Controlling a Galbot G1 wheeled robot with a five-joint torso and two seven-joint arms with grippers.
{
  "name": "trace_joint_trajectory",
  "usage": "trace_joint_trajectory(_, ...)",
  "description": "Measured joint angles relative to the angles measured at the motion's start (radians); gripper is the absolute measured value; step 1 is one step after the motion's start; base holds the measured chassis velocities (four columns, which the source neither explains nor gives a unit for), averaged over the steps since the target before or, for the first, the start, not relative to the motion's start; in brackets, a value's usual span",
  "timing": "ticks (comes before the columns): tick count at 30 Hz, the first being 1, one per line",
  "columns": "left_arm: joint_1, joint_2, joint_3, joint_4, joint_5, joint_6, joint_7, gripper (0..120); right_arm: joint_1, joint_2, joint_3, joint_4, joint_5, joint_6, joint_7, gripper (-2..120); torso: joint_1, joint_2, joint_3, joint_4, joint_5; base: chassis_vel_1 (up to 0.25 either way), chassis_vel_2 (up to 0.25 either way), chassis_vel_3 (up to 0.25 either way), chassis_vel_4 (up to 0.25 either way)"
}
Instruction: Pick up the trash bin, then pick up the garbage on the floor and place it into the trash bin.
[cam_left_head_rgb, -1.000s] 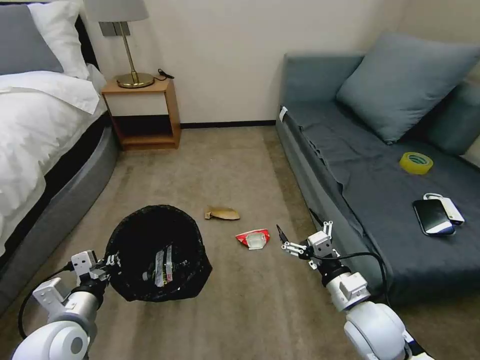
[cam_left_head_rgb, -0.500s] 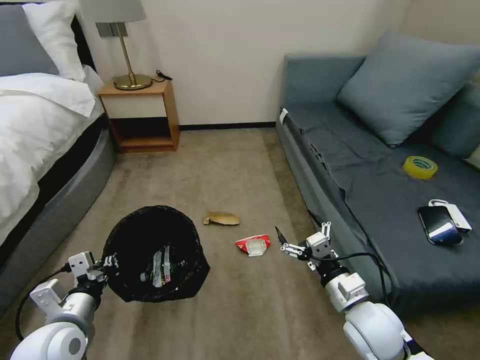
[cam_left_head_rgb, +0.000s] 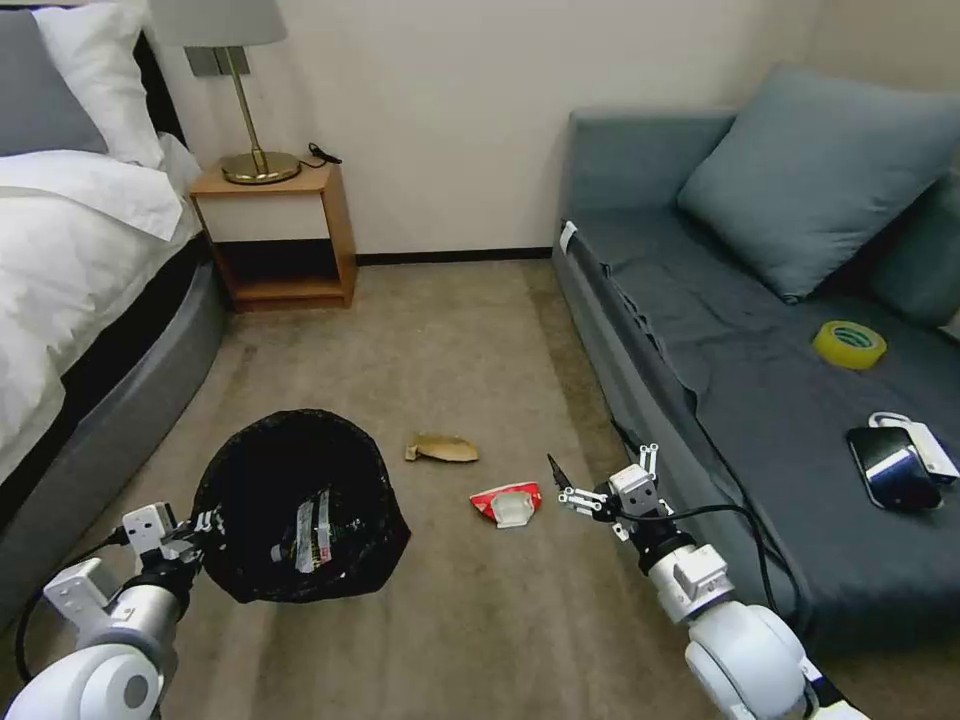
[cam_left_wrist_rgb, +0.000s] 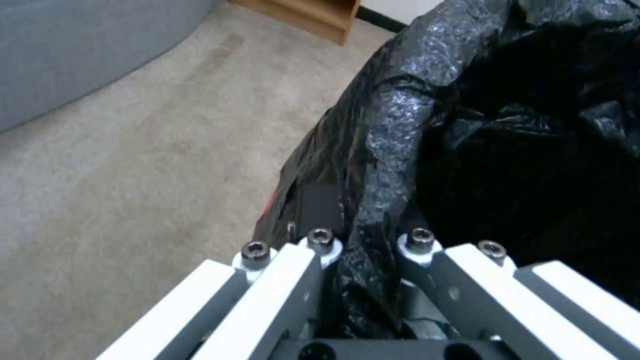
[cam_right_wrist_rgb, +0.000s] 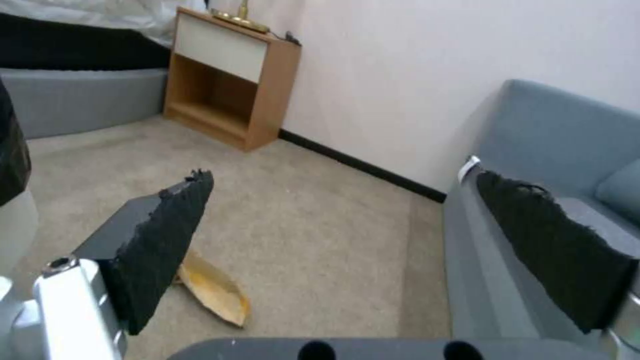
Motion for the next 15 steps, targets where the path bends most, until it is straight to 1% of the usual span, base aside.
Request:
trace_joint_trajectory(3, 0.000, 0.000, -0.004, 0.001, -0.001, 0.000, 0.001, 4, 0.000, 0.001, -0.002, -0.001, -0.001, 0.000, -0.001, 100, 0.000, 0.000, 0.000, 0.0001, 0.0000, -0.069, 0.086, 0.104, -0.079)
trace_joint_trajectory(15, 0.002, 0.001, -0.024, 0.004, -0.009, 0.000, 0.006, 4, 0.009, 0.004, -0.022, -0.016, -0.002, 0.001, -0.002, 100, 0.000, 0.000, 0.000, 0.0000, 0.0001, -0.074, 0.064, 0.069, -0.073)
